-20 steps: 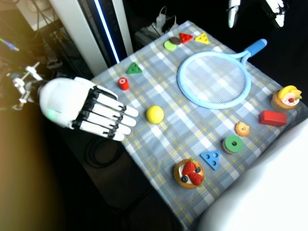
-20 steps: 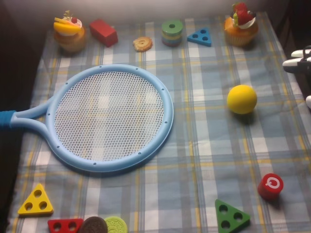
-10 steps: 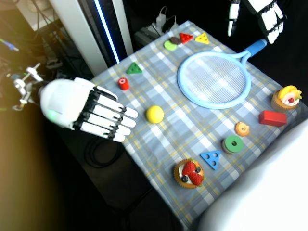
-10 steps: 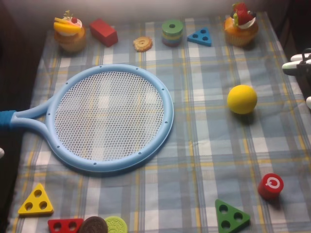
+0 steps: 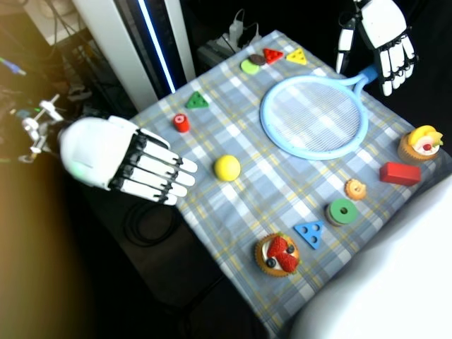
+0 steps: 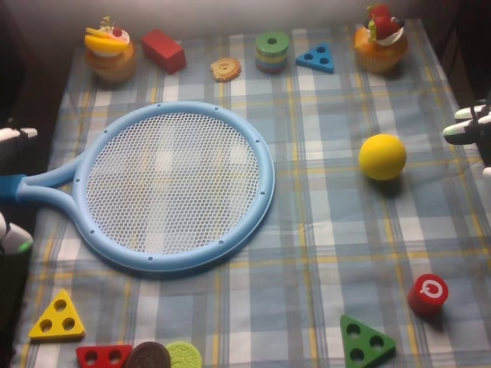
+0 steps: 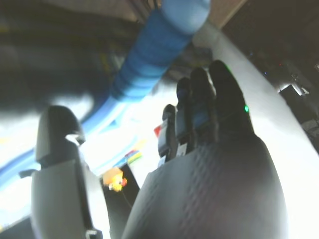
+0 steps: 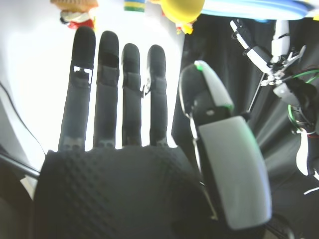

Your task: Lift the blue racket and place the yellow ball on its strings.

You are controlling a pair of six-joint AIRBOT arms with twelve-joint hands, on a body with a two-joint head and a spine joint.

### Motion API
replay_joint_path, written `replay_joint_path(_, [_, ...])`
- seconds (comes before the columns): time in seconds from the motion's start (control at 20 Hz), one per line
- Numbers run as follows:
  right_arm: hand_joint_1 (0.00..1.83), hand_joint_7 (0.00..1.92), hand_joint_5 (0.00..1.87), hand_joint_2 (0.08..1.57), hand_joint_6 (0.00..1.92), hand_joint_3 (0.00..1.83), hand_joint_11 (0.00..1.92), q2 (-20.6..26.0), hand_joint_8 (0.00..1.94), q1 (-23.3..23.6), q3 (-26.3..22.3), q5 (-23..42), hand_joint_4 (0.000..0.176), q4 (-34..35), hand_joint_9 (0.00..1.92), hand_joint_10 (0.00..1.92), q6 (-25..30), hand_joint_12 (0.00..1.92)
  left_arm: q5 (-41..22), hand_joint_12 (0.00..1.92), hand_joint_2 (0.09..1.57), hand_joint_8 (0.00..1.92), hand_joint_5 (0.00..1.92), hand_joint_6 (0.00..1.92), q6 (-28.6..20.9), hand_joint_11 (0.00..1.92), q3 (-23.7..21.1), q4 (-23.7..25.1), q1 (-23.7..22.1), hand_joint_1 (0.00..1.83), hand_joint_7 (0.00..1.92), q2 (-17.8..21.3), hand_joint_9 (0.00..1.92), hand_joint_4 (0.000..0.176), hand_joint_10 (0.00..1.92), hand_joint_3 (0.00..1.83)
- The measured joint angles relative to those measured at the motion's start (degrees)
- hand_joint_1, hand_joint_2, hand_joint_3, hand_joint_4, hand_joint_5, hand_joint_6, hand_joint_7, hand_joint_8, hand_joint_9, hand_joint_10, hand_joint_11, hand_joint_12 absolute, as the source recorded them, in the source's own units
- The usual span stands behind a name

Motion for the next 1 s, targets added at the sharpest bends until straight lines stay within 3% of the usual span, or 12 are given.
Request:
replay_joint_path(0.05, [0.69,0.59,0.7,1.37,0.0,0.0,0.42,-0.04,0.0,0.0,0.0,-0.09,0.0,-0.15,0.65,0.0,0.0,0.76,0.5,0.38,0.86,0.0,0.12,0.01,0.5,0.0,0.02,-0.74,-0.02,0.88,0.31,0.0,0.23,0.176,0.01,0.0])
replay_joint_path(0.15, [0.7,0.59,0.69,1.37,0.0,0.0,0.41,-0.04,0.0,0.0,0.0,-0.24,0.0,-0.24,0.64,0.0,0.0,0.76,1.25,0.25,0.84,0.0,0.08,0.0,2.01,0.0,0.37,-1.46,-0.02,0.91,0.28,0.0,0.21,0.176,0.01,0.0])
replay_joint_path(0.35, [0.71,0.58,0.69,1.38,0.0,0.0,0.4,-0.15,0.0,-0.02,0.15,-0.5,0.0,-0.13,0.62,0.0,0.02,0.74,2.58,0.35,0.83,0.01,0.08,0.0,2.78,0.0,1.9,-3.08,-0.02,0.91,0.35,0.17,0.26,0.176,0.01,0.0])
replay_joint_path(0.45, [0.67,0.59,0.69,1.39,0.0,0.0,0.4,-0.37,0.0,-0.02,0.28,-0.68,0.0,-0.22,0.63,0.0,0.09,0.75,3.32,0.47,0.82,0.0,0.08,0.0,5.73,0.0,2.82,-4.94,-0.42,0.89,0.34,-0.33,0.29,0.176,0.01,0.0])
replay_joint_path(0.5, [0.67,0.59,0.69,1.39,0.0,0.0,0.41,-0.37,0.0,0.0,0.28,-0.7,0.0,-0.28,0.63,0.01,0.15,0.75,3.78,0.56,0.81,0.01,0.13,0.01,5.92,0.0,3.32,-5.62,-0.63,0.92,0.37,-0.94,0.33,0.176,0.01,0.0])
replay_joint_path(0.65, [0.69,0.58,0.68,1.4,0.0,0.0,0.43,-0.46,0.0,0.0,0.37,-0.74,0.0,-0.5,0.66,0.0,0.42,0.86,5.88,0.51,0.82,0.01,0.22,0.02,7.15,0.0,4.04,-7.17,-0.85,0.96,0.38,-2.19,0.33,0.176,0.0,0.0])
replay_joint_path(0.7, [0.71,0.58,0.68,1.4,0.0,0.0,0.41,-0.61,0.0,0.0,0.55,-0.85,0.0,-0.63,0.65,0.0,0.44,0.86,6.64,0.65,0.81,0.01,0.3,0.01,7.23,0.0,4.48,-7.91,-0.85,1.0,0.45,-2.4,0.43,0.176,0.01,0.0])
replay_joint_path(0.8, [0.7,0.58,0.67,1.4,0.0,0.0,0.42,-0.87,0.0,0.0,0.66,-0.94,0.0,-0.72,0.66,0.01,0.61,0.87,6.69,0.75,0.83,0.01,0.35,0.01,7.28,0.0,5.55,-8.98,-0.85,1.03,0.52,-2.67,0.48,0.176,0.01,0.0])
replay_joint_path(1.0, [0.63,0.61,0.66,1.41,0.0,0.0,0.43,-0.98,0.0,0.0,0.66,-0.92,0.0,-0.85,0.71,0.01,0.66,0.93,6.73,0.82,0.88,0.0,0.46,0.01,7.41,0.01,5.95,-9.97,-0.85,1.07,0.62,-2.78,0.57,0.176,0.01,0.0])
